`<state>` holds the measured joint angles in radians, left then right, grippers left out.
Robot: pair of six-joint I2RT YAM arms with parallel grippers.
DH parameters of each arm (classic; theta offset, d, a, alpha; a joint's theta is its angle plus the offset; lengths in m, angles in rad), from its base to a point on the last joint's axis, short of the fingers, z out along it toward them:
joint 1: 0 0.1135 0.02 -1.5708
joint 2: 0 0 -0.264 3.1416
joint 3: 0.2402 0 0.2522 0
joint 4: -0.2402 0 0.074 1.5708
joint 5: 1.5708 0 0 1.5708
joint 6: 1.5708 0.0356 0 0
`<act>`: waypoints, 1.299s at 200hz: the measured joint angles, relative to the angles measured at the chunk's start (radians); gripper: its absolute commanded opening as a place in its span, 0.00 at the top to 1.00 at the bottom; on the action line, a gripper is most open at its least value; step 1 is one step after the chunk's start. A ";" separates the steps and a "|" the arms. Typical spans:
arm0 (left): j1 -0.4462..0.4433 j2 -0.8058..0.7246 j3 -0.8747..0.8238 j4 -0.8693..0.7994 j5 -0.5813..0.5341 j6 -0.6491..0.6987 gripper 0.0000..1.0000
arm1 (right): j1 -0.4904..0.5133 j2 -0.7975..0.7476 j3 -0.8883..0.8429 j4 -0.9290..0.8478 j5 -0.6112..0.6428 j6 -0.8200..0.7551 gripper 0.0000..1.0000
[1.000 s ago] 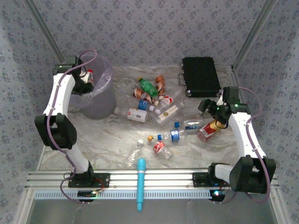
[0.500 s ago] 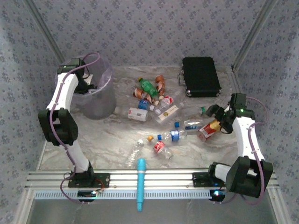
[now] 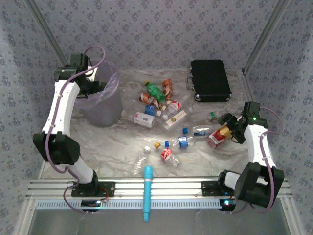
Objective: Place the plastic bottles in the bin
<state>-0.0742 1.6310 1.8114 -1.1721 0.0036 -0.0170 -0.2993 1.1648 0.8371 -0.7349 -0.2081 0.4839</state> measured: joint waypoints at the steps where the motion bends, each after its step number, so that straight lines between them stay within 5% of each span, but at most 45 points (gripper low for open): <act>1: -0.001 -0.002 0.000 0.000 0.000 -0.001 0.07 | 0.000 0.000 0.000 0.001 0.000 0.000 0.00; 112: -0.018 -0.122 -0.011 0.100 -0.147 -0.014 0.00 | -0.006 0.114 -0.108 0.154 -0.016 0.053 0.02; 166: -0.021 -0.219 -0.018 0.133 -0.126 -0.027 0.01 | -0.008 0.188 -0.121 0.247 -0.015 0.076 0.17; 260: -0.079 -0.444 -0.333 0.143 -0.082 -0.124 0.11 | -0.011 0.192 -0.122 0.283 -0.012 0.077 0.33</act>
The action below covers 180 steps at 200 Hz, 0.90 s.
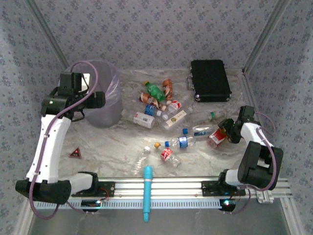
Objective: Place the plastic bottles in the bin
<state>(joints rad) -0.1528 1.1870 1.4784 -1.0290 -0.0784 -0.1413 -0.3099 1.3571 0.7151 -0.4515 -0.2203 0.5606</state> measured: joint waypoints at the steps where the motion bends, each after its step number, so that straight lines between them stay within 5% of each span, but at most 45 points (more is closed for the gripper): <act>1: 0.000 -0.001 -0.003 0.000 0.000 -0.001 0.11 | 0.000 0.001 0.000 0.000 0.000 0.000 0.33; 110: -0.022 -0.021 0.034 0.067 0.006 -0.005 0.01 | 0.000 -0.010 0.015 -0.005 -0.014 -0.007 0.47; 152: -0.111 -0.036 0.182 0.076 0.019 -0.008 0.00 | 0.014 -0.116 0.084 -0.084 -0.032 -0.015 0.49; 180: -0.206 -0.039 0.190 0.115 0.147 -0.045 0.00 | 0.070 -0.181 0.150 -0.103 -0.093 -0.018 0.49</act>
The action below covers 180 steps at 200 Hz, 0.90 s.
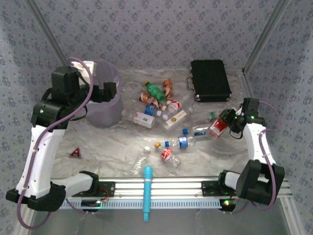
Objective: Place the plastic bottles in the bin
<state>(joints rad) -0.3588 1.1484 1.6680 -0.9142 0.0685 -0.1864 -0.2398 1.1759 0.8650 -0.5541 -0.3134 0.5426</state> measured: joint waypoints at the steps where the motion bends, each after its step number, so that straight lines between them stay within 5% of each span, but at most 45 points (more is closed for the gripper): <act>1: -0.003 0.000 0.000 0.002 0.005 -0.001 0.00 | 0.002 -0.002 0.002 0.000 -0.002 0.000 0.49; 36: -0.136 0.089 -0.067 0.143 0.259 -0.089 0.00 | 0.157 -0.017 0.126 0.023 -0.121 0.009 0.50; 66: -0.257 0.234 -0.112 0.236 0.370 -0.127 0.00 | 0.310 0.003 0.248 0.084 -0.205 0.033 0.50; 129: -0.349 0.344 -0.216 0.439 0.437 -0.228 0.00 | 0.526 0.120 0.380 0.205 -0.248 0.098 0.50; 180: -0.374 0.415 -0.216 0.545 0.451 -0.274 0.07 | 0.601 0.186 0.406 0.236 -0.251 0.121 0.50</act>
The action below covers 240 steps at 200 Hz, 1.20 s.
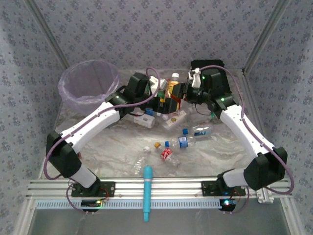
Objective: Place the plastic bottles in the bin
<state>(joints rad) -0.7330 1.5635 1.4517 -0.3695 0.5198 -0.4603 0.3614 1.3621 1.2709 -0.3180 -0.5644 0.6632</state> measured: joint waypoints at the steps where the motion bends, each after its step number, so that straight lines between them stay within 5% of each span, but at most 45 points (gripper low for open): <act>1: -0.001 0.002 0.000 0.002 0.000 -0.002 0.07 | 0.001 0.000 0.000 0.001 0.000 0.000 0.50; 23: 0.000 0.016 0.000 0.012 -0.008 -0.013 0.23 | 0.006 0.000 0.001 0.015 0.000 0.007 0.50; 61: 0.000 0.017 0.000 0.024 -0.019 -0.020 0.34 | 0.008 0.001 0.011 0.017 0.006 0.006 0.48; 80: 0.000 0.017 0.000 0.023 -0.023 -0.019 0.36 | 0.008 0.004 0.012 0.015 0.008 0.009 0.27; 126: 0.000 0.021 0.026 -0.018 -0.039 0.014 0.39 | -0.007 0.011 0.057 -0.013 0.011 -0.001 0.04; 174: 0.056 0.028 0.124 -0.138 -0.077 0.092 0.51 | -0.144 -0.071 0.074 -0.117 0.069 -0.051 0.03; 240: 0.261 -0.031 0.360 -0.349 -0.204 0.231 0.85 | -0.256 -0.202 -0.023 -0.272 0.183 -0.144 0.04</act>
<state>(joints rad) -0.4725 1.5326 1.8114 -0.7181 0.3157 -0.2295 0.1055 1.1599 1.2476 -0.5900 -0.3817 0.5190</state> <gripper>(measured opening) 0.644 0.963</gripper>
